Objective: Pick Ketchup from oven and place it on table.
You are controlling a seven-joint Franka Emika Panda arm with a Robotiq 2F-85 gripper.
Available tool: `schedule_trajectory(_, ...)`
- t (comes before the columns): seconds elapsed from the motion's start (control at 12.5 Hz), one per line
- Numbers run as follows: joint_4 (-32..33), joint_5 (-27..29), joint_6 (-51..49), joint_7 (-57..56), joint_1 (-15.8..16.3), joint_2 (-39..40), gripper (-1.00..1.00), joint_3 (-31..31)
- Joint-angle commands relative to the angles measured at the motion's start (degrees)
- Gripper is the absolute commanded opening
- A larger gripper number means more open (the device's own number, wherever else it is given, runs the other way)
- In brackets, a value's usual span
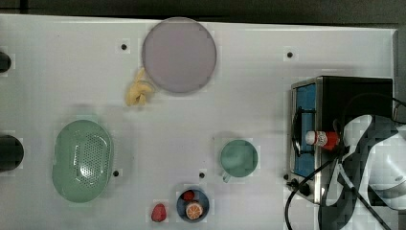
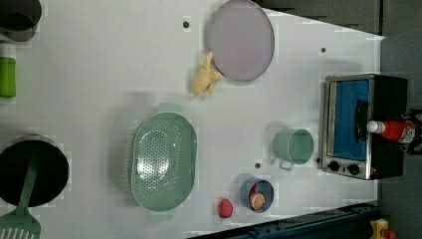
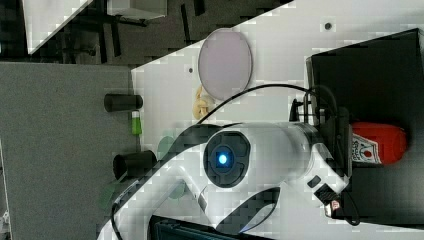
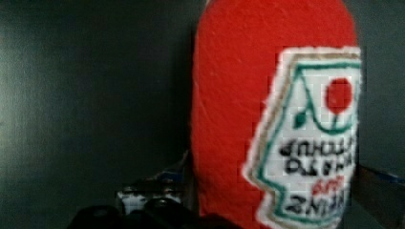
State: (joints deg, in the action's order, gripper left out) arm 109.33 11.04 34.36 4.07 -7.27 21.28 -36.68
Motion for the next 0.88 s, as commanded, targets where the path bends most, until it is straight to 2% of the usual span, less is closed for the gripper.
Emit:
schedule_trajectory(0.08, -2.99, -0.10, 1.67, -3.98, -1.54, -0.68, 0.74, 0.25)
schedule_trajectory(0.16, -3.27, -0.10, 1.73, -3.98, -1.54, -0.49, 0.26, 0.26)
schedule_trajectory(0.4, -6.81, -0.16, -1.03, -3.98, -0.05, -3.25, 0.26, 0.39)
schedule_trajectory(0.64, -13.94, -0.65, -18.93, -3.97, 3.67, -10.20, 0.26, 0.71)
schedule_trajectory(0.72, -14.69, -1.11, -23.68, -3.94, 5.41, -12.20, 0.26, 2.02)
schedule_trajectory(0.88, -14.29, -1.89, -25.17, -3.61, 8.87, -14.47, 0.26, 7.10)
